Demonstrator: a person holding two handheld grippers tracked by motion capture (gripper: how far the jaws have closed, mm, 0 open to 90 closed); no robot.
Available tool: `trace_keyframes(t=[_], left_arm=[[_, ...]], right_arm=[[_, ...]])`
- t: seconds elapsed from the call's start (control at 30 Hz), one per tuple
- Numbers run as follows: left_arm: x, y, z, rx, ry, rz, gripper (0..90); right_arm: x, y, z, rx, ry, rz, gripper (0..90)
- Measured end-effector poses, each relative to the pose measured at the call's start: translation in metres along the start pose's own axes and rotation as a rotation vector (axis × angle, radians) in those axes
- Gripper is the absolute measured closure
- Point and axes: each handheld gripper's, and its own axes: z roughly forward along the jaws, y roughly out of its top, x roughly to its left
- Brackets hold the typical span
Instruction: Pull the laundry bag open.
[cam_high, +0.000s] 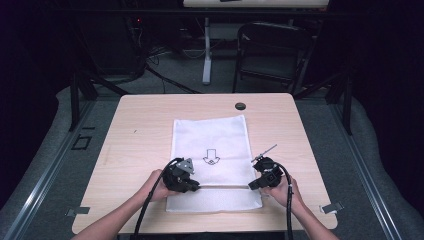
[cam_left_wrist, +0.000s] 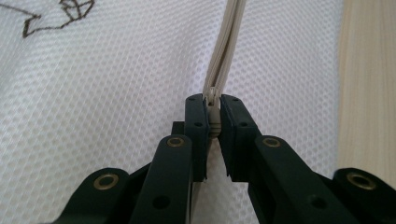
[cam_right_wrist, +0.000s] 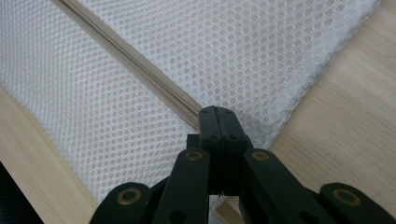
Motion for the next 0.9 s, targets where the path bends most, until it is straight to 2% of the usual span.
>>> trace_keyframes(t=[0.17, 0.23, 0.27, 0.3, 0.5, 0.57, 0.6, 0.63, 0.67, 0.7, 0.8, 0.9], left_arm=[[0.000, -0.004, -0.004, 0.000, 0.005, 0.001, 82.1], [0.000, -0.004, -0.005, -0.002, -0.005, 0.002, 82.1], [0.000, -0.004, -0.005, 0.010, 0.008, 0.007, 82.1], [0.001, -0.005, -0.005, -0.005, -0.008, 0.002, 82.1], [0.001, -0.007, -0.005, -0.004, -0.015, 0.006, 82.1], [0.001, -0.008, -0.006, -0.003, -0.019, 0.006, 82.2], [0.001, -0.008, -0.007, 0.008, -0.008, 0.014, 82.2], [0.002, -0.010, -0.008, 0.019, 0.000, 0.013, 82.1], [0.004, -0.013, -0.008, -0.005, -0.022, -0.004, 82.2], [0.004, -0.015, -0.009, 0.002, -0.019, -0.005, 82.1], [0.003, -0.017, -0.010, 0.015, -0.010, 0.000, 82.0], [0.005, -0.018, -0.011, 0.013, -0.019, 0.000, 81.9]], right_arm=[[0.001, 0.000, 0.000, 0.002, -0.004, 0.002, 90.0], [0.001, 0.000, 0.000, 0.002, -0.004, 0.003, 90.0], [0.001, 0.000, 0.000, 0.003, -0.005, 0.002, 90.0], [0.000, 0.000, 0.000, 0.001, -0.003, 0.003, 90.0], [0.000, 0.000, 0.000, -0.001, -0.004, 0.005, 90.0], [0.001, -0.001, 0.000, -0.009, 0.011, 0.015, 90.0], [0.000, -0.001, 0.000, -0.008, 0.010, 0.013, 90.0], [0.000, -0.001, 0.000, -0.006, 0.009, 0.016, 90.0], [0.000, -0.001, 0.000, -0.003, -0.002, 0.013, 90.0], [0.001, 0.000, 0.000, -0.007, 0.008, 0.015, 90.0], [-0.001, -0.001, 0.000, -0.004, 0.002, 0.013, 90.0], [0.000, -0.001, 0.000, -0.006, 0.000, 0.016, 90.0]])
